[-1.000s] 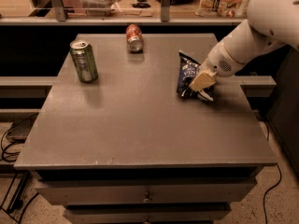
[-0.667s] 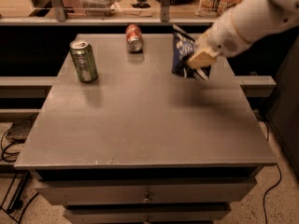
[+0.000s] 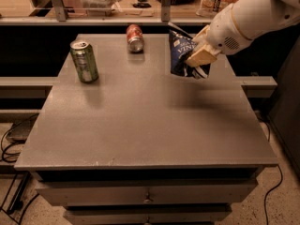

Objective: Move blue chip bag near green can

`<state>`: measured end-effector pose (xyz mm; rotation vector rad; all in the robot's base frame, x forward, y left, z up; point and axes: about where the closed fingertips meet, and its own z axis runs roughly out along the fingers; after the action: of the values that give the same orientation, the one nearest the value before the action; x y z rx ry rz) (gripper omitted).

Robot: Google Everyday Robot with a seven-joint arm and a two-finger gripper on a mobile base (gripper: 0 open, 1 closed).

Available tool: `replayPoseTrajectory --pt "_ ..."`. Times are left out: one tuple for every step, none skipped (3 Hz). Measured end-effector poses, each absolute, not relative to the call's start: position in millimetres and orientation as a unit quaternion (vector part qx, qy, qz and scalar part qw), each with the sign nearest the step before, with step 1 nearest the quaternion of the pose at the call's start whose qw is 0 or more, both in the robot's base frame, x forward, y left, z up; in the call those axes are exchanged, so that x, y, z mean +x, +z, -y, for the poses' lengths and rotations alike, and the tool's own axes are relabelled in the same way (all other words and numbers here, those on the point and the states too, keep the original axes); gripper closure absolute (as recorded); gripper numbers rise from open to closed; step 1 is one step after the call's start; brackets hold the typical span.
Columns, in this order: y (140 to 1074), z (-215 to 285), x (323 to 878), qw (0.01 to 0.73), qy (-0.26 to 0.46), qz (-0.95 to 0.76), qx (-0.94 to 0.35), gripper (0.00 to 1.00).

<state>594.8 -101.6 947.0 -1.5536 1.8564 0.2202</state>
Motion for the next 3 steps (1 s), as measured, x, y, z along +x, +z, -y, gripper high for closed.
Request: replayPoseTrajectory --pt "950.0 72.1 595.5 0.356 0.099 -0.696 -0.616 1.0" --pt "952.4 34.1 594.4 0.374 0.123 -0.671 -0.629 1.0" --pt "931.7 -16.0 603.9 0.382 0.164 -0.661 -0.625 0.98"
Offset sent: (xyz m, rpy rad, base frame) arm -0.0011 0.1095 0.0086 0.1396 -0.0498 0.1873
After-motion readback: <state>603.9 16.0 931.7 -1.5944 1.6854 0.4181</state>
